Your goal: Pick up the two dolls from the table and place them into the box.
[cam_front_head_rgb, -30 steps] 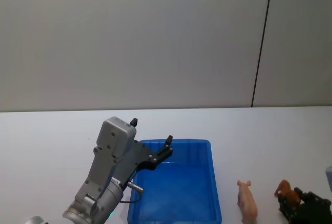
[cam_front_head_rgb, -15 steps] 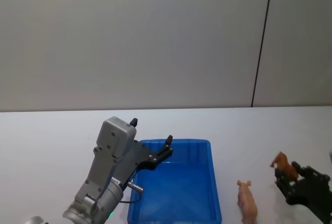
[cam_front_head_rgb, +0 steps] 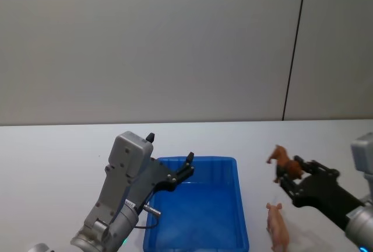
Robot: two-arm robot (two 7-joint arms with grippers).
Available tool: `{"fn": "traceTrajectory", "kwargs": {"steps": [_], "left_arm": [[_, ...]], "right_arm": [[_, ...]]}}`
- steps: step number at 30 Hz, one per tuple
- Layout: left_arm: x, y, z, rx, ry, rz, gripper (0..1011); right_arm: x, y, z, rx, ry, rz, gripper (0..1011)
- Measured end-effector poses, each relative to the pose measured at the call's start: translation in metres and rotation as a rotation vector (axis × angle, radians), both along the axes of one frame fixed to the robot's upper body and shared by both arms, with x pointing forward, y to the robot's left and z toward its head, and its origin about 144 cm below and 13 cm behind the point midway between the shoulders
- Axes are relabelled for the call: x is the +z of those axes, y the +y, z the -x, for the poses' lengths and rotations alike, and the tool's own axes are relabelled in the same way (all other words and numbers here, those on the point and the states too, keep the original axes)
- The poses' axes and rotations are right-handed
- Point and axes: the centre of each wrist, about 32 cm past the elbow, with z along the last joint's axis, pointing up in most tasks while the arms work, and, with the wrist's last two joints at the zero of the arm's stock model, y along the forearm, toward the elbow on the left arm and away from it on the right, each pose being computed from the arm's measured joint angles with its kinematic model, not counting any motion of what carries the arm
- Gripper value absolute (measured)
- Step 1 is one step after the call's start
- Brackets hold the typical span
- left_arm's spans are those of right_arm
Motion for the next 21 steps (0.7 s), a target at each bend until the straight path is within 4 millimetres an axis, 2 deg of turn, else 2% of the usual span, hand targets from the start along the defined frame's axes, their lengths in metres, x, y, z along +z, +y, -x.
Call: {"fn": "traceTrajectory", "kwargs": {"steps": [17, 21], "left_arm": [[0.0, 0.0, 0.0, 0.0, 0.0, 0.0, 1002], [0.0, 0.0, 0.0, 0.0, 0.0, 0.0, 1002]], "right_arm": [[0.007, 0.054, -0.032, 0.237, 0.067, -0.051, 424], [0.006, 0.067, -0.038, 0.282, 0.085, -0.05, 559]]}}
